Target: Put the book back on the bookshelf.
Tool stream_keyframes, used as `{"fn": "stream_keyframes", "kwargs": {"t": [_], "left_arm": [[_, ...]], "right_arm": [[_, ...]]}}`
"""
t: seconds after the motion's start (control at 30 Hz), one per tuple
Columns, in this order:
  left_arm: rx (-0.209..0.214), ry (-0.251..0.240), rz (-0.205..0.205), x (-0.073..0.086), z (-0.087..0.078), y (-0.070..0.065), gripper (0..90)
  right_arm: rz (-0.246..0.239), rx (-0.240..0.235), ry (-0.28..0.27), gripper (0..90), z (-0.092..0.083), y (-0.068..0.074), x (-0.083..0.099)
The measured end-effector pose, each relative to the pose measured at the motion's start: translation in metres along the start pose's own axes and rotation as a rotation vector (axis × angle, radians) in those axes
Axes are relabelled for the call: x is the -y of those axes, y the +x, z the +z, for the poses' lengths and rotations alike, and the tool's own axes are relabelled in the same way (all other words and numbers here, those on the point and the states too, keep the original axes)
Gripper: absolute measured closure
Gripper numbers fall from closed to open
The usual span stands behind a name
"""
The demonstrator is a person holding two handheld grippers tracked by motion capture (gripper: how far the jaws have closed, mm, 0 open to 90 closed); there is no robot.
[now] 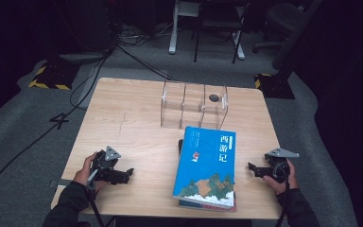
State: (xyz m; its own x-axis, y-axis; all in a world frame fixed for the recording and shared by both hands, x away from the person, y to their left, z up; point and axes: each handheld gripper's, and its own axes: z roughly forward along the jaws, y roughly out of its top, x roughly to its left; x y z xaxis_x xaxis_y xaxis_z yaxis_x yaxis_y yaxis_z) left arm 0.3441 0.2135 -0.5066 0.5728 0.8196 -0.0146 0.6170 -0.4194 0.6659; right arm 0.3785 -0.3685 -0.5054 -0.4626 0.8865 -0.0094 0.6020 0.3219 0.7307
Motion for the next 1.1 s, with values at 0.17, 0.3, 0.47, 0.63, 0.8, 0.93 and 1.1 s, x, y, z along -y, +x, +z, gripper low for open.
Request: {"fn": "stream_keyframes", "kwargs": {"t": [0.17, 0.3, 0.47, 0.63, 0.8, 0.93, 1.1], "left_arm": [[0.025, 0.005, 0.032, -0.004, 0.003, -0.003, 0.5], [0.041, 0.005, 0.047, -0.005, 0.004, -0.005, 0.6], [0.055, 0.003, 0.066, -0.004, 0.004, -0.01, 0.5], [0.103, 0.007, 0.12, -0.002, 0.002, -0.022, 0.7], [0.133, 0.005, 0.153, -0.004, 0.004, -0.031, 0.4], [0.163, 0.006, 0.19, -0.007, 0.007, -0.039, 0.4], [0.195, 0.007, 0.224, -0.01, 0.009, -0.054, 0.6]], "right_arm": [[-0.008, -0.011, 0.002, 10.7, 0.0, 0.0, 0.0], [-0.013, -0.016, 0.005, 10.8, -0.001, 0.001, 0.0], [-0.084, -0.049, 0.039, 17.0, -0.007, 0.007, -0.003], [-0.148, -0.113, 0.004, 20.2, -0.024, 0.022, -0.009], [-0.245, -0.159, -0.016, 20.8, -0.041, 0.043, -0.016], [-0.277, -0.195, -0.033, 21.4, -0.05, 0.053, -0.02], [-0.287, -0.228, -0.056, 23.8, -0.064, 0.062, -0.028]]}}
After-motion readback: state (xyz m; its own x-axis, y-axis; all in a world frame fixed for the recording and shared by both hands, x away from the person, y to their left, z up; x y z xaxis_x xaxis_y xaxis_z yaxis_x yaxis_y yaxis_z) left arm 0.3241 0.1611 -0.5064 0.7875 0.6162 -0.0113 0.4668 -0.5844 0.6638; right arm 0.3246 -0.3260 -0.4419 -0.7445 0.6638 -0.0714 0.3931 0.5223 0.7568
